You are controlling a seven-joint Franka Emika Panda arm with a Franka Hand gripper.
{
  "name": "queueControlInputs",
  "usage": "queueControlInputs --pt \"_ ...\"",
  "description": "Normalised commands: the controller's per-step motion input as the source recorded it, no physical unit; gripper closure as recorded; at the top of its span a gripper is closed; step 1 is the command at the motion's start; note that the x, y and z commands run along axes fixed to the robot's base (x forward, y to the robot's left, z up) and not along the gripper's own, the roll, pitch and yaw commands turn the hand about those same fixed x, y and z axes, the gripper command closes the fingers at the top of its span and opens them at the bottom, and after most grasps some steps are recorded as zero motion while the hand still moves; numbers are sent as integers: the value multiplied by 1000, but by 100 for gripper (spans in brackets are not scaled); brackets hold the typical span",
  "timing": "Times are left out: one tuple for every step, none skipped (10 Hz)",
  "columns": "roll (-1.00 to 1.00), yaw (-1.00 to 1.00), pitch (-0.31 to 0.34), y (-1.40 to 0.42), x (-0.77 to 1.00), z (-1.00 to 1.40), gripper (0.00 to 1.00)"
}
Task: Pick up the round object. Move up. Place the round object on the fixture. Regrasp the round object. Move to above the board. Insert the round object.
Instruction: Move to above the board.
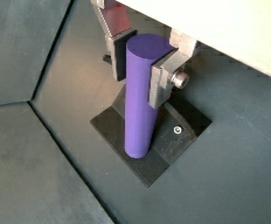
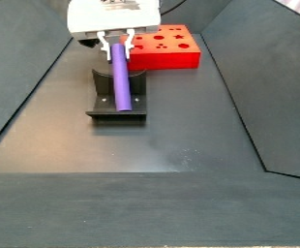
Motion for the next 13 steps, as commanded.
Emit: queueControlInputs --pt "-116 180 21 100 -65 1000 100" --pt "-122 147 -17 93 -65 1000 100" --pt "-97 116 -57 85 -67 1000 100" --pt "-63 76 -93 80 -71 1000 100" --pt "-55 53 -97 78 -73 1000 100" --pt "-46 9 -98 73 -73 1000 100" --pt "-45 -17 -89 70 -74 1000 100" --pt "-46 -46 -72 65 -80 1000 100" --pt "-50 -53 -62 61 -81 1000 100" --pt "-55 -67 -35 57 -86 1000 100" --pt "-57 -69 -18 54 -93 1000 100" --pt "-61 -62 -1 48 -96 1000 100" --pt "-64 -56 15 43 -96 1000 100"
